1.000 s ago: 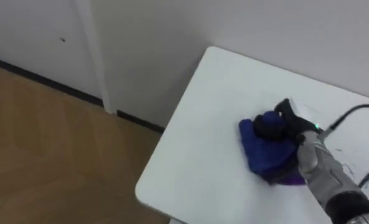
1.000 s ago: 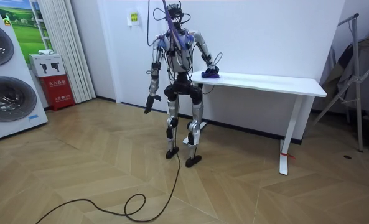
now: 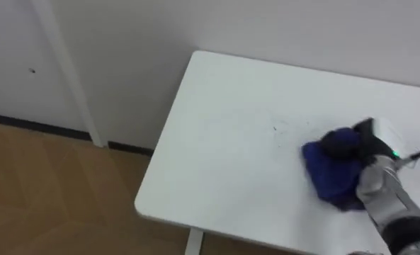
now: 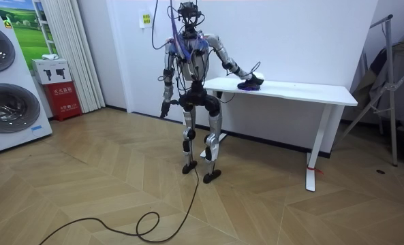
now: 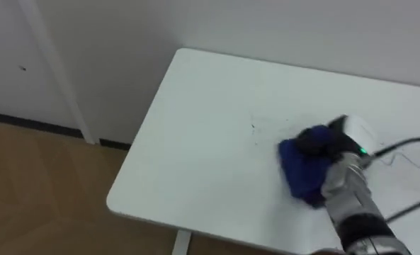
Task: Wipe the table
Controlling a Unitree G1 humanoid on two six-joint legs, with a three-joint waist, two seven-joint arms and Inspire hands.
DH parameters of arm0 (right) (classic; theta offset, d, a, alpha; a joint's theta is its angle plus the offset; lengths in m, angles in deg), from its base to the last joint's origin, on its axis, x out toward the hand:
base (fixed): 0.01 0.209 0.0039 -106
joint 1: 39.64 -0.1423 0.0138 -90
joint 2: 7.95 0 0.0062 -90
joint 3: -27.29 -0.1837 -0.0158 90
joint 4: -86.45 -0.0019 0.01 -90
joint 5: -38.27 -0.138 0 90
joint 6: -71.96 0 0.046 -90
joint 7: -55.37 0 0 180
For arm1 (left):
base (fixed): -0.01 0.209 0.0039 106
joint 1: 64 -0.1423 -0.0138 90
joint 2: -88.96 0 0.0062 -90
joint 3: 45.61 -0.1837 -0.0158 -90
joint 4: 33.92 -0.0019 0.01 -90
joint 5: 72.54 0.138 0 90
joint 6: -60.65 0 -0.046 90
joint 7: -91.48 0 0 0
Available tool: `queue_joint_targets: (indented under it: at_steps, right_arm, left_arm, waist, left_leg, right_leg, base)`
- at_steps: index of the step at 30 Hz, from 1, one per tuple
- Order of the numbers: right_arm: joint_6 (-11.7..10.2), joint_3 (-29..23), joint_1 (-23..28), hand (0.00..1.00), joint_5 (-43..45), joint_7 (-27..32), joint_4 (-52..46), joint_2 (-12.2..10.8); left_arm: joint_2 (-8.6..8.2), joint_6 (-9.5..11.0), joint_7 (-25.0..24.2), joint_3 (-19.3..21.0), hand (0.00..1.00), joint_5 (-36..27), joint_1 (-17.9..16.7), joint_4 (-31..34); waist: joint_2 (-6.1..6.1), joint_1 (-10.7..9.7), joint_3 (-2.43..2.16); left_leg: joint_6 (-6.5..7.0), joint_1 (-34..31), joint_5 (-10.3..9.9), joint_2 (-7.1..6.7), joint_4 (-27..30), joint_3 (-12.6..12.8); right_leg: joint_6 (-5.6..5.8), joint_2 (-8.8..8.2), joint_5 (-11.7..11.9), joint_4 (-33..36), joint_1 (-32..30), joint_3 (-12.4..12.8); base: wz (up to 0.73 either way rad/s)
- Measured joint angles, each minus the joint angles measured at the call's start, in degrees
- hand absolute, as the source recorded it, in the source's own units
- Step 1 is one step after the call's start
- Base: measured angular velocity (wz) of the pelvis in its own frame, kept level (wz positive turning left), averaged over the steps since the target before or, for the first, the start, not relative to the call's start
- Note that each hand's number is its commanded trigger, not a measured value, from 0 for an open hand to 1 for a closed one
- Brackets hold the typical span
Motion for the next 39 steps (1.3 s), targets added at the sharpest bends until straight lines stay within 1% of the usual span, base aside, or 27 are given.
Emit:
queue_joint_targets:
  at_steps: [1,2,5,6,7,8,10,11,13,14,16,19,21,24,26,27,29,30,31,32,33,34,35,36,37,38,39]
  right_arm:
    - [-0.52,0.00,-1.18,1.00,-0.63,-0.18,0.74,0.01]
    - [-0.88,-0.01,-1.82,1.00,-1.07,-0.38,2.14,0.04]
    - [-0.86,-0.61,-0.78,1.00,-2.56,-0.85,6.76,0.46]
    - [-1.71,-3.41,1.93,1.00,-3.55,-0.64,8.18,0.55]
    - [-4.73,-7.09,5.21,1.00,-5.98,-0.42,7.86,0.59]
    - [-6.00,-8.10,6.40,1.00,-7.18,-0.32,7.88,0.63]
    - [-9.97,-11.55,11.08,1.00,-9.02,0.71,7.88,0.88]
    - [-10.94,-13.97,12.83,1.00,-8.96,1.00,7.89,0.97]
    - [-11.20,-17.88,15.49,1.00,-8.95,1.90,8.24,1.55]
    - [-11.73,-20.26,17.73,1.00,-9.03,2.66,9.21,2.16]
    - [-12.03,-22.87,20.90,1.00,-9.32,3.31,9.84,3.46]
    - [-12.04,-25.08,24.98,1.00,-9.80,5.54,9.68,4.17]
    - [-12.02,-24.90,25.45,1.00,-9.74,6.42,9.53,4.11]
    - [-9.38,-24.43,24.88,1.00,-8.77,8.10,6.36,2.30]
    - [-4.77,-20.49,22.33,1.00,-8.81,8.78,4.12,0.37]
    - [-3.73,-19.26,21.58,1.00,-8.76,8.73,3.28,0.09]
    - [-0.65,-11.28,17.58,1.00,-5.41,7.63,0.17,-2.54]
    - [-0.39,-9.38,15.85,1.00,-3.87,6.90,0.18,-3.02]
    - [0.40,-6.29,11.78,1.00,-1.52,5.16,0.15,-5.45]
    - [0.60,-3.14,8.16,1.00,0.90,3.49,0.25,-7.03]
    - [0.38,-1.78,6.63,1.00,2.15,2.77,0.68,-7.62]
    - [0.17,0.06,4.52,1.00,3.92,1.93,1.04,-7.92]
    - [-0.70,0.84,3.46,1.00,5.54,1.70,0.82,-7.96]
    - [-1.17,0.90,3.03,1.00,6.28,1.71,0.81,-7.91]
    - [-1.81,0.88,2.49,1.00,6.82,1.84,0.98,-7.82]
    - [-2.49,0.64,2.69,1.00,6.54,1.90,1.82,-7.44]
    - [-3.24,-0.06,3.01,1.00,6.23,1.90,2.37,-7.35]
  left_arm:
    - [0.01,-0.22,0.00,-0.25,0.00,-0.17,-0.88,0.59]
    - [0.06,-0.68,0.01,-0.18,0.00,-0.63,-2.39,0.62]
    - [0.13,-2.01,0.00,-0.01,0.00,-0.63,-5.10,0.62]
    - [0.29,-2.16,-0.01,0.27,0.00,-0.64,-5.82,0.47]
    - [0.44,-2.12,0.04,0.37,0.00,-0.62,-6.65,0.48]
    - [0.53,-2.01,0.06,0.46,0.00,-0.60,-7.01,0.47]
    - [0.79,-0.71,0.09,2.77,0.00,-0.59,-7.15,0.22]
    - [0.94,0.05,0.17,3.95,0.00,-0.66,-6.78,-0.01]
    - [1.00,0.75,0.25,5.22,0.00,-0.57,-6.16,-0.84]
    - [0.93,1.30,0.28,5.88,0.00,-0.48,-6.06,-0.73]
    - [0.87,1.61,0.27,6.37,0.00,-0.50,-6.08,-0.71]
    - [0.97,1.65,0.71,6.71,0.00,-0.58,-6.07,-0.16]
    - [0.85,1.64,1.32,6.06,0.00,-0.47,-6.05,0.25]
    - [0.55,1.51,1.35,3.14,0.00,0.12,-4.76,0.45]
    - [0.64,1.39,1.30,-0.60,0.00,-0.12,-2.47,-0.79]
    - [0.63,1.23,1.20,-1.59,0.00,-0.10,-1.67,-1.17]
    - [0.71,1.30,1.09,-3.84,0.00,-0.07,0.85,-2.55]
    - [0.72,1.34,1.06,-3.95,0.00,-0.08,1.70,-2.99]
    - [0.87,1.46,0.95,-4.50,0.00,-0.10,2.91,-3.65]
    - [0.94,2.09,0.77,-4.89,0.00,-0.21,4.37,-4.10]
    - [0.94,2.49,0.68,-5.04,0.00,-0.42,4.80,-4.12]
    - [0.95,3.57,0.19,-4.86,0.00,-0.51,5.43,-3.90]
    - [1.77,4.68,0.03,-4.67,0.00,-0.60,5.42,-3.18]
    - [2.31,5.07,0.02,-4.55,0.00,-0.60,5.06,-2.70]
    - [3.96,5.42,-0.19,-4.44,0.00,-0.58,4.14,-2.30]
    - [5.35,5.03,-0.63,-4.40,0.00,-0.51,3.67,-2.29]
    - [6.20,4.78,-1.00,-4.34,0.00,-0.50,3.43,-2.23]
  waist:
    - [-0.27,1.31,-0.15]
    - [-0.48,1.69,-0.25]
    - [-0.65,1.13,-0.28]
    - [-0.66,0.72,-0.30]
    - [-0.46,-0.29,-0.22]
    - [-0.27,-0.82,-0.17]
    - [-0.56,-2.29,-0.60]
    - [-0.84,-3.77,-0.74]
    - [-0.96,-5.47,-0.89]
    - [-0.78,-6.37,-1.40]
    - [-0.36,-6.92,-1.74]
    - [-0.15,-8.93,-1.86]
    - [0.00,-9.33,-1.92]
    - [0.89,-8.78,-1.97]
    - [1.95,-7.25,-1.65]
    - [2.30,-6.46,-1.41]
    - [2.63,-3.14,-0.80]
    - [2.62,-2.32,-0.58]
    - [2.79,-0.75,0.02]
    - [2.53,1.46,0.39]
    - [2.57,2.62,0.48]
    - [2.88,4.97,0.75]
    - [2.82,6.81,0.72]
    - [2.75,7.23,0.69]
    - [2.25,7.28,0.43]
    - [1.73,6.96,0.44]
    - [1.63,6.67,0.38]
  left_leg:
    - [0.07,-0.08,0.38,-0.13,-0.68,-0.67]
    - [0.07,-0.08,0.45,-0.48,-0.91,-1.82]
    - [0.16,0.20,0.68,-1.12,-0.98,-3.23]
    - [0.20,0.20,0.69,-1.24,-1.13,-3.24]
    - [0.31,0.61,0.75,-1.35,-1.46,-2.85]
    - [0.37,0.92,0.73,-1.40,-1.60,-2.58]
    - [0.68,2.03,0.41,-1.19,-2.30,-2.02]
    - [0.73,2.03,0.34,-1.16,-2.36,-2.04]
    - [0.96,2.63,0.03,-1.39,-2.24,-1.74]
    - [1.16,3.34,-0.57,-1.32,-1.88,-1.12]
    - [1.33,4.62,-1.67,-1.00,-1.47,0.40]
    - [1.52,6.15,-2.65,-0.77,-1.29,1.82]
    - [1.59,6.92,-3.00,-0.47,-1.26,3.44]
    - [1.60,7.20,-4.17,0.26,0.65,5.50]
    - [1.55,7.95,-4.86,1.50,1.55,7.73]
    - [1.52,7.88,-5.15,2.09,2.16,8.40]
    - [1.61,7.48,-5.89,3.49,3.55,11.77]
    - [1.73,7.10,-6.07,3.95,4.07,12.50]
    - [1.55,5.66,-6.43,5.08,5.68,13.78]
    - [1.27,4.17,-6.54,5.50,6.90,15.01]
    - [1.09,3.69,-6.57,5.54,7.31,15.10]
    - [0.52,3.06,-6.82,5.99,8.17,15.03]
    - [-0.52,1.98,-7.06,6.44,8.86,13.72]
    - [-0.81,1.16,-6.92,6.79,9.21,12.88]
    - [-1.92,-0.70,-6.64,7.51,9.81,10.20]
    - [-3.71,-1.92,-6.01,8.52,9.80,7.69]
    - [-4.52,-2.35,-5.73,9.31,9.84,6.56]
  right_leg:
    - [-0.15,0.00,0.09,-0.63,0.21,-1.02]
    - [-0.17,-0.15,-0.04,-0.63,0.71,-2.16]
    - [0.30,-0.65,-0.52,-0.80,2.04,-4.25]
    - [0.55,-0.78,-0.67,-0.87,2.58,-4.84]
    - [0.92,-1.02,-0.90,-0.77,3.23,-4.91]
    - [1.11,-1.07,-1.03,-0.73,3.62,-4.77]
    - [1.28,-1.11,-1.14,-0.78,4.55,-4.71]
    - [1.29,-1.11,-1.14,-0.85,4.72,-4.68]
    - [1.30,-1.16,-1.14,-0.79,5.34,-4.31]
    - [1.30,-1.19,-1.14,-0.61,5.85,-3.64]
    - [1.33,-1.13,-1.13,-0.54,6.83,-2.29]
    - [1.49,-1.26,-1.23,-0.46,7.91,-2.27]
    - [1.52,-1.31,-1.25,-0.50,8.32,-2.21]
    - [1.86,-1.32,-1.45,1.53,7.88,-1.98]
    - [2.09,-1.50,-1.75,6.22,5.70,-1.26]
    - [2.12,-1.50,-1.87,7.48,5.00,-0.64]
    - [2.20,-2.37,-2.26,12.62,1.21,0.10]
    - [2.25,-2.51,-2.37,13.92,0.08,0.17]
    - [2.71,-3.17,-3.10,18.26,-3.01,0.20]
    - [2.33,-6.14,-4.87,23.83,-6.23,-0.03]
    - [2.33,-8.08,-5.93,25.53,-7.12,0.00]
    - [2.58,-12.19,-7.05,26.52,-7.96,0.05]
    - [2.77,-15.80,-6.92,25.40,-7.86,0.09]
    - [2.98,-17.02,-6.65,24.48,-7.83,0.44]
    - [4.08,-18.87,-5.35,20.70,-7.38,0.85]
    - [4.49,-19.94,-3.39,15.84,-6.06,0.40]
    - [4.52,-20.03,-2.09,13.57,-5.05,0.06]
  base:
    - [0.42]
    - [0.46]
    - [0.57]
    - [0.55]
    - [0.51]
    - [0.34]
    - [0.16]
    - [0.07]
    - [-0.07]
    - [-0.21]
    - [-0.47]
    - [-0.42]
    - [-0.44]
    - [-0.40]
    - [-0.52]
    - [-0.69]
    - [-0.77]
    - [-0.61]
    - [-0.49]
    - [-0.39]
    - [-0.23]
    - [0.09]
    - [0.24]
    - [0.59]
    - [0.81]
    - [0.90]
    - [0.97]
